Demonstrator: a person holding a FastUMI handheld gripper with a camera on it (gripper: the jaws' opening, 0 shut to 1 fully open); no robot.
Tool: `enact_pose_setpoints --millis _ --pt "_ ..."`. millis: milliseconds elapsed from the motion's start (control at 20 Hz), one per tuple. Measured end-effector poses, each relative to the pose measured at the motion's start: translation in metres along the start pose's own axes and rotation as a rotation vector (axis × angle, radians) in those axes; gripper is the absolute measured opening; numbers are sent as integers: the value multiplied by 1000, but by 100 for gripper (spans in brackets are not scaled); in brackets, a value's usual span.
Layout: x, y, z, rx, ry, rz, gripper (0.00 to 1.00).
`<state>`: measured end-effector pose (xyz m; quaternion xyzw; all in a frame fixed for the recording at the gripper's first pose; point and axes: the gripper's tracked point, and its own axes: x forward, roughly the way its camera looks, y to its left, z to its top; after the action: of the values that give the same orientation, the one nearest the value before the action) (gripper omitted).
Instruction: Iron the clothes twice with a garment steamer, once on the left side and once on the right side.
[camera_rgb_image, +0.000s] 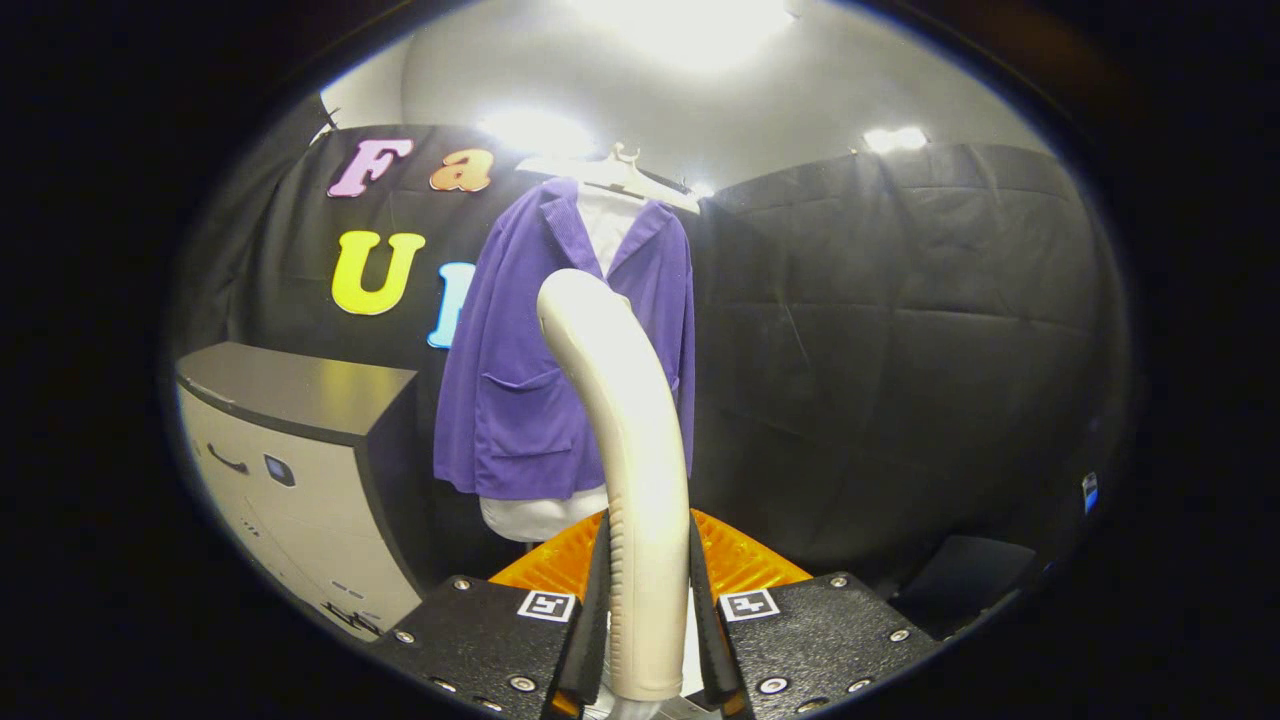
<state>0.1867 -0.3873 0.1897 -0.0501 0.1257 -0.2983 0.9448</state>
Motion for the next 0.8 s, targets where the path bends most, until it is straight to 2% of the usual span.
enact_pose_setpoints --millis 450,800 --pt "-81 15 30 9 -81 123 38" --pt "-100 29 42 -4 -128 169 38"
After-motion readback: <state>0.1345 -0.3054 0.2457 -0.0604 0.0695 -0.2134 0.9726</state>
